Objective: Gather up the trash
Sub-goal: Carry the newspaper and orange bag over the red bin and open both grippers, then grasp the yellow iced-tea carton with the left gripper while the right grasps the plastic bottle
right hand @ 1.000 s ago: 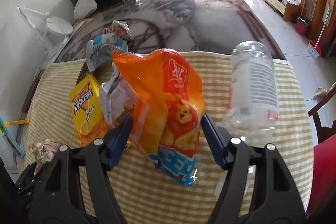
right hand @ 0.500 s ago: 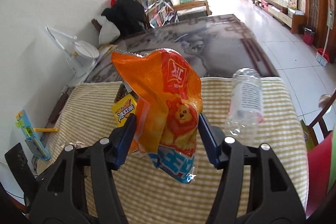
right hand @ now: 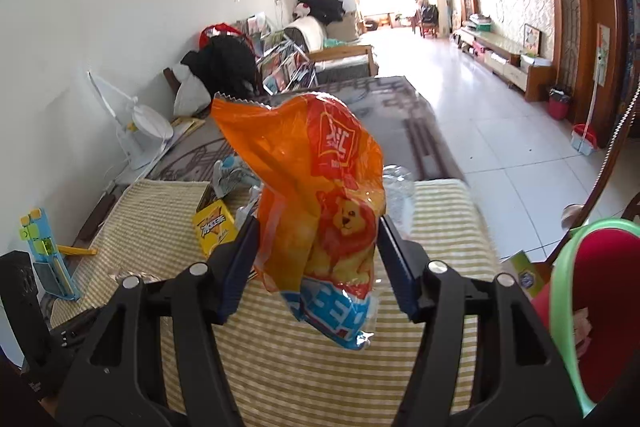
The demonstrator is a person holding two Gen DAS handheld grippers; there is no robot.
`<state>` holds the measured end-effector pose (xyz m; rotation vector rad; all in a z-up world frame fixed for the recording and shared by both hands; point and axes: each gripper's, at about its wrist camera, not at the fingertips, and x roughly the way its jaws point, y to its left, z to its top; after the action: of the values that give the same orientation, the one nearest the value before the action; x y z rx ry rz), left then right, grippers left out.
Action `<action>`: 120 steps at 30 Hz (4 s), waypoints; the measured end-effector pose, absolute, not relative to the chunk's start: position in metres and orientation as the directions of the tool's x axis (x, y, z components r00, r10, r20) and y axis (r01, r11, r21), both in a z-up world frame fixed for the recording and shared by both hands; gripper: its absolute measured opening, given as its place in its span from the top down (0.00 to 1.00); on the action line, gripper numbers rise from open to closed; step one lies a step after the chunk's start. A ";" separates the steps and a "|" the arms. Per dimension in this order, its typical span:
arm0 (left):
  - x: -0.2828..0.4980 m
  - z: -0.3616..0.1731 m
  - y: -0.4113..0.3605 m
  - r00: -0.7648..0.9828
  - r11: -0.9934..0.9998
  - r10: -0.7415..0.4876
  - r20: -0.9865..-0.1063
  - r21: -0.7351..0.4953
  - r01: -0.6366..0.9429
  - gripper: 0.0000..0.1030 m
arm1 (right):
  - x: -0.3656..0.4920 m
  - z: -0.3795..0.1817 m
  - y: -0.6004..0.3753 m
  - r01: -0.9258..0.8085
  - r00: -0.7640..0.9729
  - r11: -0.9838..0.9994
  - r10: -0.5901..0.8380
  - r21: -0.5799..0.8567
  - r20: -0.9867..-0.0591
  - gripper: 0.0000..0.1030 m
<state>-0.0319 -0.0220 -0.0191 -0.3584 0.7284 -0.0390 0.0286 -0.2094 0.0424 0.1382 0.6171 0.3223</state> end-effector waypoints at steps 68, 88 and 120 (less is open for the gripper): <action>0.058 -0.017 -0.375 0.377 0.729 -0.662 -0.648 -0.438 0.527 0.51 | -0.047 0.028 -0.511 0.625 0.766 0.658 -0.415 0.420 -0.491 0.05; 0.058 -0.019 -0.140 0.686 0.909 -0.327 -0.650 -0.415 0.040 0.31 | 0.003 0.039 -0.442 0.524 0.802 0.782 -0.320 0.338 -0.504 0.05; 0.134 -0.078 -0.022 0.556 0.911 -0.160 -0.815 -0.339 -0.235 0.57 | 0.104 0.001 -0.281 0.139 0.717 0.974 0.025 0.178 -0.697 0.05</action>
<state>0.1340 -0.0220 -0.0777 -0.4415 0.9887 0.0460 0.1043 -0.2805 0.0005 0.2252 0.7711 -0.0638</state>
